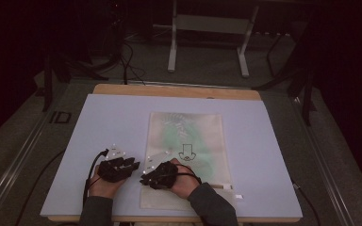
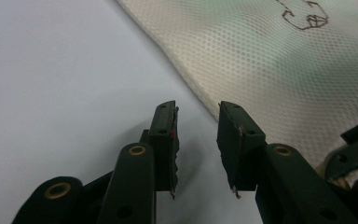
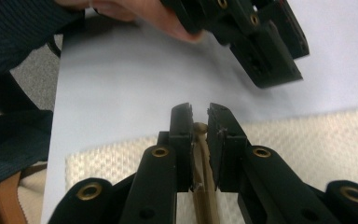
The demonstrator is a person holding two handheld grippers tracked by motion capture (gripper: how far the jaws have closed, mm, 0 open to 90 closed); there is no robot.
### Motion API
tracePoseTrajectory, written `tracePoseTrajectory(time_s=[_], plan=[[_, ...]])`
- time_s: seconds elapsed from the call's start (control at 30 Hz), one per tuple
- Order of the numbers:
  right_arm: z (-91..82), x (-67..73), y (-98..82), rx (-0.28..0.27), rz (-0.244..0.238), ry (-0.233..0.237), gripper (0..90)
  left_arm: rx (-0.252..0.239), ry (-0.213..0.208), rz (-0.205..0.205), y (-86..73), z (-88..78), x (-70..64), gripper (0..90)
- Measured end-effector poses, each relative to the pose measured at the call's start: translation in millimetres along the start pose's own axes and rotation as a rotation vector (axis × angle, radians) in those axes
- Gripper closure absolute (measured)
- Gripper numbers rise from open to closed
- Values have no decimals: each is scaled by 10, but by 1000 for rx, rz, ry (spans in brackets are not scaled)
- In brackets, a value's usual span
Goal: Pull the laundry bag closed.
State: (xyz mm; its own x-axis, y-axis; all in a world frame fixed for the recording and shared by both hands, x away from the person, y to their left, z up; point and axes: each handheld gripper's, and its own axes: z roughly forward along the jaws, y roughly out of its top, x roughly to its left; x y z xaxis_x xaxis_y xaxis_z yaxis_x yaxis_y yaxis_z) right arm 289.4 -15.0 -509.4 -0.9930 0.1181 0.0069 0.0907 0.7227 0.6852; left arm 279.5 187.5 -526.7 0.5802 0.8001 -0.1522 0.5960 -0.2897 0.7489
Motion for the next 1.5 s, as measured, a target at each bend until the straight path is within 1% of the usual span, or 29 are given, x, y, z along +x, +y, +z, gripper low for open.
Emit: tracePoseTrajectory(time_s=[0.1,0.13,0.17,0.2,0.23,0.3,0.37,0.43,0.5,0.53,0.6,0.7,0.83,0.97,1.03,1.13,1.33,1.43,1.5], plan=[[-13,5,-71,3,13,-3,810,7,-28,9,-1,4,-29,697],[-15,4,-88,9,12,-3,810,13,-33,19,-2,8,-44,704],[-17,11,-111,7,17,-7,810,27,-36,31,0,13,-61,737],[-22,14,-118,9,16,-7,809,43,-31,47,4,20,-83,753],[-23,18,-121,13,12,-12,809,48,-34,55,5,29,-106,770],[-23,23,-124,14,10,-14,809,55,-57,69,12,47,-150,782],[-24,33,-130,13,11,-16,809,60,-64,91,20,59,-183,816],[-24,35,-140,13,12,-17,809,65,-71,101,26,71,-211,847],[-26,39,-148,14,11,-19,809,69,-77,107,28,79,-231,862],[-24,50,-156,22,5,-29,809,77,-75,106,28,89,-243,869],[-24,57,-158,29,3,-31,809,80,-76,107,29,93,-246,871],[-21,60,-179,32,-6,-35,809,82,-89,113,29,98,-268,872],[-16,60,-200,34,7,-34,809,93,-97,127,29,109,-305,872],[-13,60,-202,38,7,-33,809,125,-90,138,15,135,-313,878],[-7,55,-195,43,8,-28,809,127,-84,140,11,135,-316,881],[0,53,-188,48,9,-26,805,138,-83,132,15,133,-316,884],[33,48,-156,58,14,-19,804,139,-96,121,3,122,-316,882],[44,48,-144,60,7,-18,808,144,-96,137,-10,102,-333,876],[48,53,-142,63,10,-18,812,144,-100,140,-21,89,-343,876]])
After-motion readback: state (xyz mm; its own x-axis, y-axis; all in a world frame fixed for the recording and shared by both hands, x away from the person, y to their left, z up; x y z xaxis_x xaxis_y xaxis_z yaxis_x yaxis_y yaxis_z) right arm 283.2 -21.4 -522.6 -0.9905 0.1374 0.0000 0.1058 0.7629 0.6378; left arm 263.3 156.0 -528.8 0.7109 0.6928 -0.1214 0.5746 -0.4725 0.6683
